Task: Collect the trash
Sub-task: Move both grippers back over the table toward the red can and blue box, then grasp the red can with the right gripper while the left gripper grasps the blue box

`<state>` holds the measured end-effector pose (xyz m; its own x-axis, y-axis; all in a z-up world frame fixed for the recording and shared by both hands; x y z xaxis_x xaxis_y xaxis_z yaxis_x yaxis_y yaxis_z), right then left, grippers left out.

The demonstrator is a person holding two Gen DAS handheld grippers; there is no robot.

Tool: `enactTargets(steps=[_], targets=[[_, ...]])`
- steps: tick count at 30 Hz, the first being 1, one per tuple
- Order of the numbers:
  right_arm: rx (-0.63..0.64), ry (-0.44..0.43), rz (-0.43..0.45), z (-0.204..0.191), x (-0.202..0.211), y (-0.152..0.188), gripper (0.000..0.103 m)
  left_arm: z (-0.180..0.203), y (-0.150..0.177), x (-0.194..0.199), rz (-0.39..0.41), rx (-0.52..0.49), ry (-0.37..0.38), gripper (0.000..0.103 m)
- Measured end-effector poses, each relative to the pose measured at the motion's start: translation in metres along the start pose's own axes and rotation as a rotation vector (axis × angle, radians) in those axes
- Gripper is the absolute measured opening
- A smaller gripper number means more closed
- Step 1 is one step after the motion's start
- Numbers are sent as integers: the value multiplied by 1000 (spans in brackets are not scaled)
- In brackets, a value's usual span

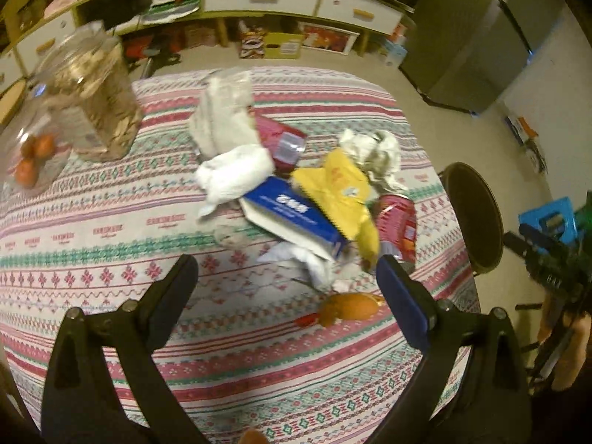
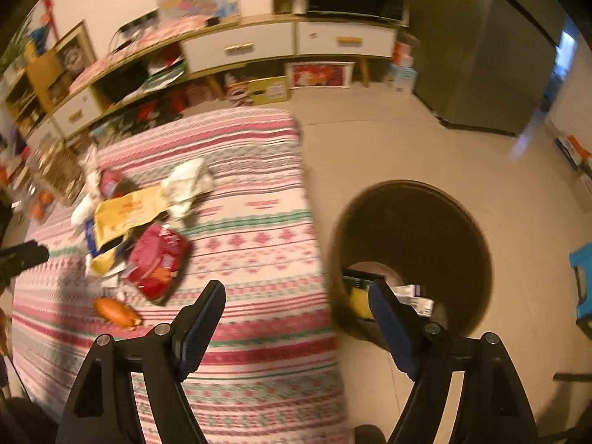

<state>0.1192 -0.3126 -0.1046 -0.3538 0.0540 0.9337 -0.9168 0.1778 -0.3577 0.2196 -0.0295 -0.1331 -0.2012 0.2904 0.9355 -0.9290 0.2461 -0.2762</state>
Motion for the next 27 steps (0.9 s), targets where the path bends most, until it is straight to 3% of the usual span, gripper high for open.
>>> enactTargets(steps=[13, 24, 27], targets=[[34, -137, -131, -83, -47, -14, 81, -43, -13, -19, -14, 125, -8, 96], [-4, -208, -230, -112, -89, -18, 81, -57, -18, -22, -11, 172, 6, 96], [-32, -242, -246, -116, -97, -19, 76, -56, -18, -25, -17, 180, 36, 96]])
Point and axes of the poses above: each gripper's, at about its wrist camera, not at the fingertips, and x roughly against the way its jaws point, z to its right, y to its underside, the point moved 4 cm from there along -x, roughly the way its jaws point, and after that the axes turned 9 degrees about -z, right-handed, at the moved point
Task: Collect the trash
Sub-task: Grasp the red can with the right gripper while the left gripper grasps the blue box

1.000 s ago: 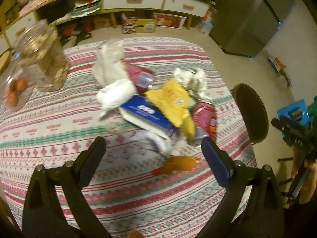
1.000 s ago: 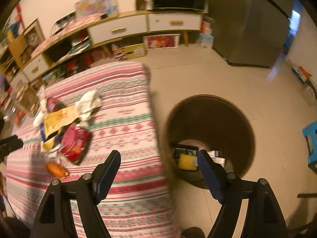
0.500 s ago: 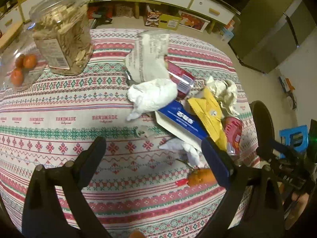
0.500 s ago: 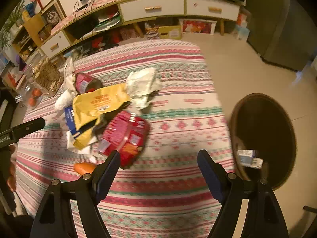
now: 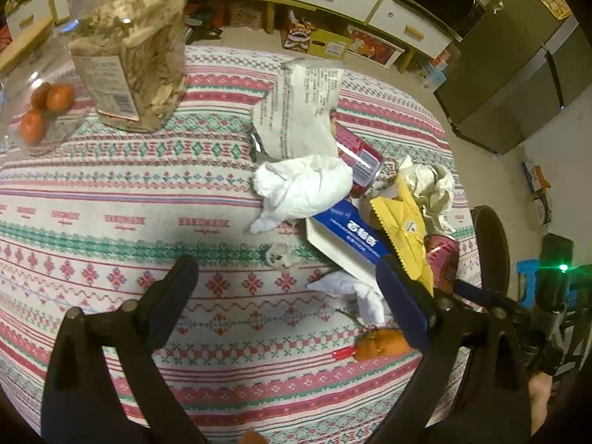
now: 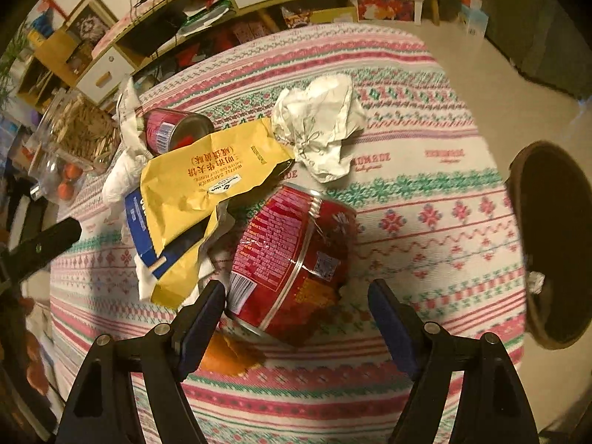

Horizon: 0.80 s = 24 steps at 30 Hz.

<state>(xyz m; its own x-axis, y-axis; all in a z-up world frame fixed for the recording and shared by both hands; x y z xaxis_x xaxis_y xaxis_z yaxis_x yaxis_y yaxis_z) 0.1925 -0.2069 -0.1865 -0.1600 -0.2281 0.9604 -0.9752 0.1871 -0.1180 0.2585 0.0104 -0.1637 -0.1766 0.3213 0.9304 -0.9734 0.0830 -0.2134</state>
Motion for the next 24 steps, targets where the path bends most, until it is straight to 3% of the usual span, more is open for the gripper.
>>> enactTargets(steps=[1, 5, 13, 16, 24], targets=[[-3, -17, -13, -1, -4, -1, 63, 1, 0, -2, -5, -1, 13, 96], [34, 17, 2, -8, -3, -2, 60, 9, 2, -8, -20, -10, 45, 94], [34, 47, 48, 13, 20, 3, 60, 21, 1, -30, -45, 47, 187, 53], [25, 40, 60, 23, 29, 6, 60, 25, -4, -36, -23, 67, 198, 50], [22, 69, 83, 50, 50, 19, 60, 37, -14, -53, -25, 91, 129, 50]])
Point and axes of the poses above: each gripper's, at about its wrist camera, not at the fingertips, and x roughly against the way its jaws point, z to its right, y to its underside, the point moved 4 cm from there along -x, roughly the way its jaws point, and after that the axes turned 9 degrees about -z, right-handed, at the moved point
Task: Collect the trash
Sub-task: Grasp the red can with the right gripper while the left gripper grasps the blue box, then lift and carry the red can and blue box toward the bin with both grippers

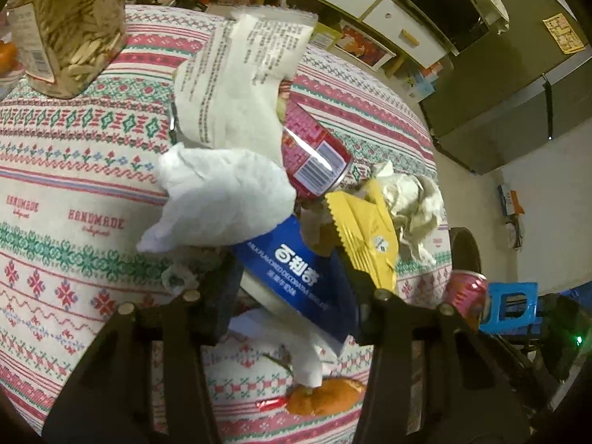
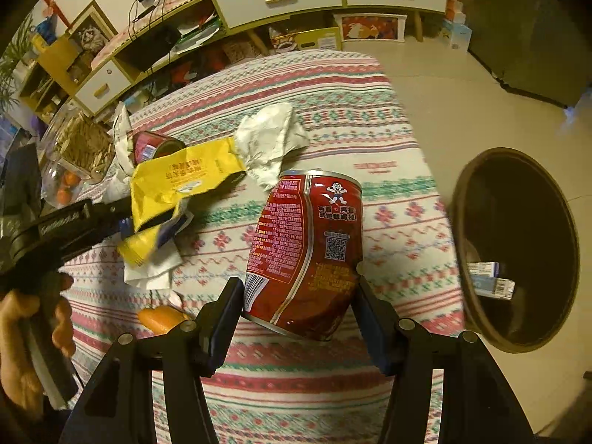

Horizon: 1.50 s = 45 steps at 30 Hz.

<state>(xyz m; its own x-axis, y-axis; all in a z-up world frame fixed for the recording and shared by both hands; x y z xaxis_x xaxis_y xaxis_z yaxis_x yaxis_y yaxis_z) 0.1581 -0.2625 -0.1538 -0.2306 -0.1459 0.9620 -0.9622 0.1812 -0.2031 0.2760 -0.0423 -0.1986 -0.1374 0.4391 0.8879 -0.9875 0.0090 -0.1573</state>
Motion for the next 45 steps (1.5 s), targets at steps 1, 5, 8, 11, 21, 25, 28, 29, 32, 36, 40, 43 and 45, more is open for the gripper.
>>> enactTargets(steps=[1, 5, 8, 11, 21, 25, 28, 29, 32, 36, 40, 43, 45], targets=[[0, 2, 3, 2, 2, 1, 60, 1, -1, -2, -3, 8, -2, 50], [-2, 11, 12, 6, 7, 7, 60, -7, -8, -12, -30, 73, 28, 50], [-1, 19, 17, 8, 10, 11, 60, -17, -11, -13, -31, 146, 84, 49], [-3, 24, 25, 11, 15, 16, 60, -21, -8, -7, -25, 151, 100, 40], [-33, 9, 81, 26, 43, 26, 60, -14, 12, 45, 25, 41, 179, 4], [-59, -3, 105, 36, 55, 28, 60, -6, 21, 66, 53, 12, 185, 2], [-79, -14, 131, 44, 66, 29, 60, -2, 29, 80, 88, -20, 152, 2], [-84, -16, 138, 47, 69, 30, 60, 4, 30, 81, 102, -30, 142, 2], [-102, -20, 161, 55, 78, 31, 60, 11, 33, 89, 149, -63, 149, 2], [-125, -22, 183, 66, 88, 35, 60, 30, 36, 106, 231, -150, 131, 1], [-139, -27, 193, 75, 93, 39, 60, 41, 36, 104, 238, -210, 27, 2], [-143, -27, 190, 79, 93, 42, 60, 40, 36, 95, 215, -232, -164, 35], [-144, -27, 187, 81, 93, 42, 60, 30, 35, 92, 217, -208, -265, 81]])
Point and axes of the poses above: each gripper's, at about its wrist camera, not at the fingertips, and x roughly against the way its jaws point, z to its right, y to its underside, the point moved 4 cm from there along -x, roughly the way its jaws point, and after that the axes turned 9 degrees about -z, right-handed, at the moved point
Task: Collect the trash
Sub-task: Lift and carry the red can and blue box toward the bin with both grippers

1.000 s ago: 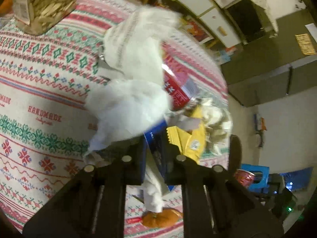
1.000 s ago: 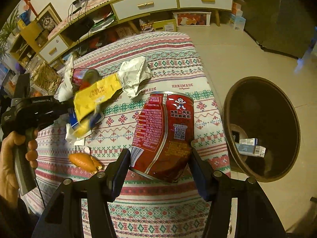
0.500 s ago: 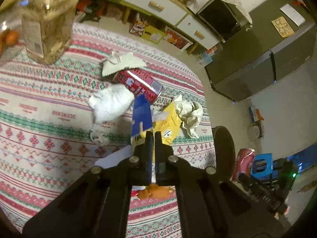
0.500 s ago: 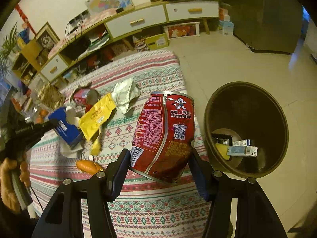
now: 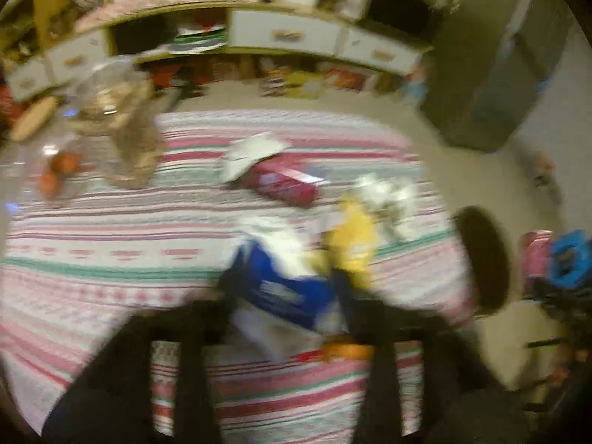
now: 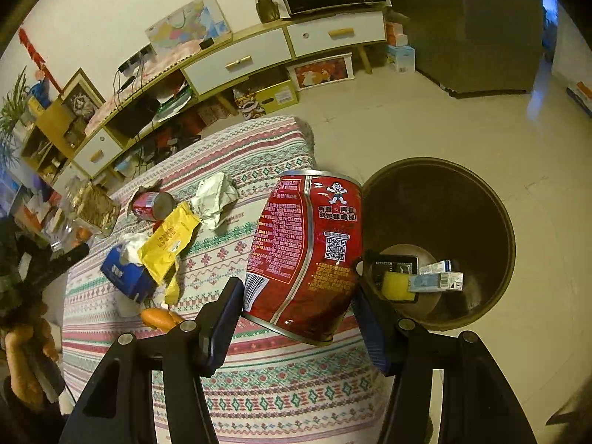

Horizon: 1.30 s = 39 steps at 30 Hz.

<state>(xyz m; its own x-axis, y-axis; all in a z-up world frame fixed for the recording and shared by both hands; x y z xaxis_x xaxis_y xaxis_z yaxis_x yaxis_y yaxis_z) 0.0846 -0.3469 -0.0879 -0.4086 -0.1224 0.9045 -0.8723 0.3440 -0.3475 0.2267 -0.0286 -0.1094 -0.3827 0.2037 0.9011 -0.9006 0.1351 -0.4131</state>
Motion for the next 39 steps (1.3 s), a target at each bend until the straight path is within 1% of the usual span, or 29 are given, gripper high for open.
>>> enactTargets(steps=[1, 2, 5, 8, 10, 11, 12, 13, 14, 15, 16, 17, 18, 20, 21, 22, 23, 24, 25, 26, 27, 28, 29, 30, 32, 33, 36, 39], targets=[[0, 1, -3, 0, -1, 0, 60, -7, 0, -5, 2, 34, -28, 86], [1, 3, -5, 0, -2, -1, 60, -12, 0, -10, -12, 60, -21, 86], [5, 6, -12, -1, -4, -1, 60, -20, -3, -29, -97, 124, 36, 86], [10, 7, -20, -4, -9, -3, 61, -19, -2, -47, -152, 130, 25, 86], [14, 8, -28, -7, -12, -3, 61, -19, -3, -58, -187, 134, 56, 86], [16, 8, -30, -7, -13, -2, 61, -18, -2, -61, -192, 143, 76, 85], [19, 9, -32, -7, -13, -1, 61, -19, -1, -62, -196, 154, 107, 77], [24, 11, -35, -9, -14, -1, 61, -20, -2, -65, -208, 162, 148, 55], [26, 12, -38, -8, -15, -1, 61, -19, 0, -66, -224, 161, 189, 39], [27, 14, -39, -7, -16, -1, 61, -18, 1, -68, -240, 153, 233, 17], [26, 17, -42, -7, -17, -1, 61, -15, 2, -67, -246, 134, 271, 15], [24, 18, -44, -6, -17, -1, 61, -11, 3, -63, -242, 116, 291, 12], [22, 18, -44, -5, -17, -1, 61, -4, 2, -55, -228, 86, 321, 9], [12, 11, -44, -4, -17, -2, 61, 7, -2, -39, -192, 56, 385, 8], [9, 6, -42, -4, -16, -2, 61, 14, -4, -24, -155, 40, 450, 8], [6, 1, -39, -4, -15, -3, 61, 19, -6, -11, -125, 28, 499, 8], [5, -2, -35, -3, -14, -3, 61, 24, -8, -1, -101, 14, 507, 8], [5, -4, -31, -4, -12, -3, 61, 27, -8, 7, -80, -5, 481, 8], [5, -4, -27, -4, -10, -3, 61, 33, -9, 20, -32, -66, 381, 8], [5, -5, -24, -3, -9, -2, 61, 37, -9, 26, -6, -95, 343, 8], [4, -5, -22, -3, -9, -2, 61, 40, -8, 33, 10, -107, 364, 8], [3, -5, -20, -2, -8, -1, 61, 43, -8, 38, 6, -84, 438, 8], [2, -4, -17, -1, -6, -1, 61, 45, -7, 42, 12, -78, 457, 8], [-1, -3, -14, 0, -5, -1, 61, 46, -7, 45, 25, -86, 449, 8], [-11, -4, -8, 5, -3, -1, 61, 55, -5, 55, 61, -139, 398, 8], [-17, -4, -4, 8, -1, -2, 61, 63, -4, 57, 68, -159, 390, 8], [-41, -3, 8, 16, 3, -4, 61, 82, -2, 61, 71, -205, 400, 8], [-88, -5, 16, 34, 5, -5, 61, 119, -1, 58, 57, -276, 415, 8]])
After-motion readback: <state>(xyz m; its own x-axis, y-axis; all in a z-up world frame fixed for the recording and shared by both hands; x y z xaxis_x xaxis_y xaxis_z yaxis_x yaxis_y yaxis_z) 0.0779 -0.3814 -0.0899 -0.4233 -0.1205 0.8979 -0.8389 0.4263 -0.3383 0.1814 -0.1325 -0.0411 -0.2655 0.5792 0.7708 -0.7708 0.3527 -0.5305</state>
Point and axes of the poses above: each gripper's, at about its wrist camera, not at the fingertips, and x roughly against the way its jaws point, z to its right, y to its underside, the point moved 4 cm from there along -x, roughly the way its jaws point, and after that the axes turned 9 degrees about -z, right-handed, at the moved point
